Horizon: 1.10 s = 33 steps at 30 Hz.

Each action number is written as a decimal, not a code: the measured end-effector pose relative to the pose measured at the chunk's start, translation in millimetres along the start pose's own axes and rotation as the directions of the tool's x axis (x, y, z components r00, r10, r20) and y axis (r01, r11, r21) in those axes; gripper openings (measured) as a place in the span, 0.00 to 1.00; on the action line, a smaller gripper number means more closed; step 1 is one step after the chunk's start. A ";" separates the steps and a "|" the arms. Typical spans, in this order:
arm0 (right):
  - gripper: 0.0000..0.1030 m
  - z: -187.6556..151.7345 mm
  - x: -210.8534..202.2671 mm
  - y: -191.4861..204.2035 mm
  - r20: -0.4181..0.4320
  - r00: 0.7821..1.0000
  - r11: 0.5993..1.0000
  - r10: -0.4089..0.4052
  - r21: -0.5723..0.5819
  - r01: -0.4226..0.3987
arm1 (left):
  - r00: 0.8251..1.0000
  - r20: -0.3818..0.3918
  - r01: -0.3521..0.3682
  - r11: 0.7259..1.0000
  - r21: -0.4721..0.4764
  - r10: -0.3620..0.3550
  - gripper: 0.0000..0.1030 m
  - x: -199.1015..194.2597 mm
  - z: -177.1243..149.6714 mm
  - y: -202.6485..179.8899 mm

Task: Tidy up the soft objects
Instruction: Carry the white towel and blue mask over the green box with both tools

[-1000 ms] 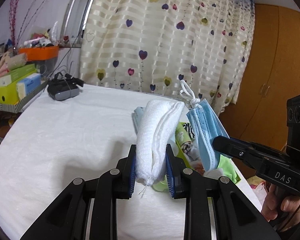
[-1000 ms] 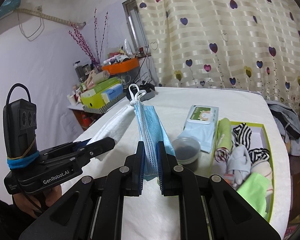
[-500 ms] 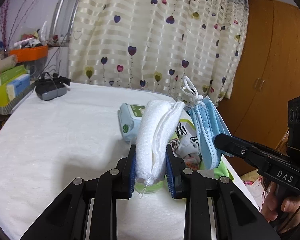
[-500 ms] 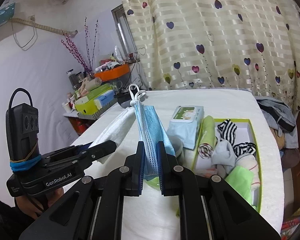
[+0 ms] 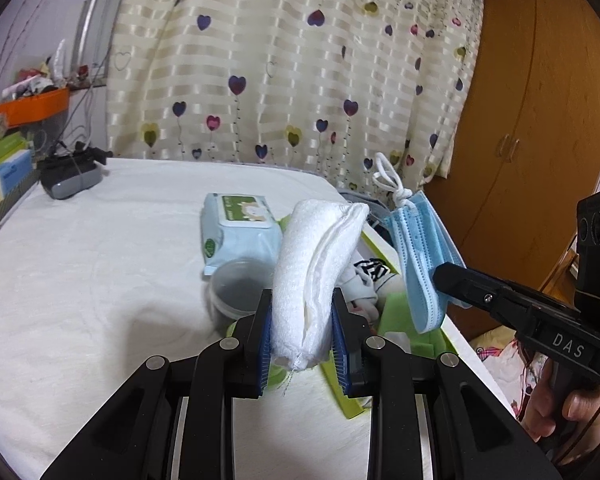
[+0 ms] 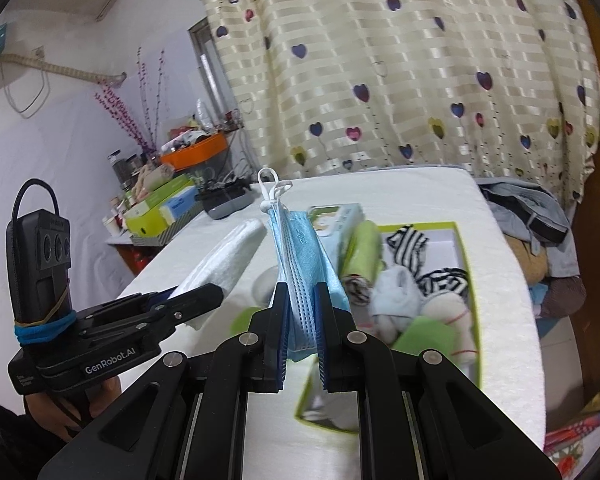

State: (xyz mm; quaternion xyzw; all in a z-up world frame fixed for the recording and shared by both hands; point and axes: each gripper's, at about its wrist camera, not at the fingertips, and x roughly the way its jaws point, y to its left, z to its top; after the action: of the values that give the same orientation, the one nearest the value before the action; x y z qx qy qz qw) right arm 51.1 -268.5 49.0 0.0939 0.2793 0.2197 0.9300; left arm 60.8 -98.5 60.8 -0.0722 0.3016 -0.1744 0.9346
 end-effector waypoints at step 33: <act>0.12 16.2 38.0 -85.9 -0.061 0.989 0.984 -0.139 0.107 0.144 | 0.996 -0.074 0.045 0.999 0.002 -0.045 0.24 62.4 2.9 -29.5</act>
State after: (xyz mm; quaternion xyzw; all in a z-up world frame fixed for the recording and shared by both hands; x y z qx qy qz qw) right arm 119.2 -327.9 18.6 0.1196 0.3216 0.1396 0.9289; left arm 101.4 -148.9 36.5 -0.0705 0.3340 -0.1984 0.9187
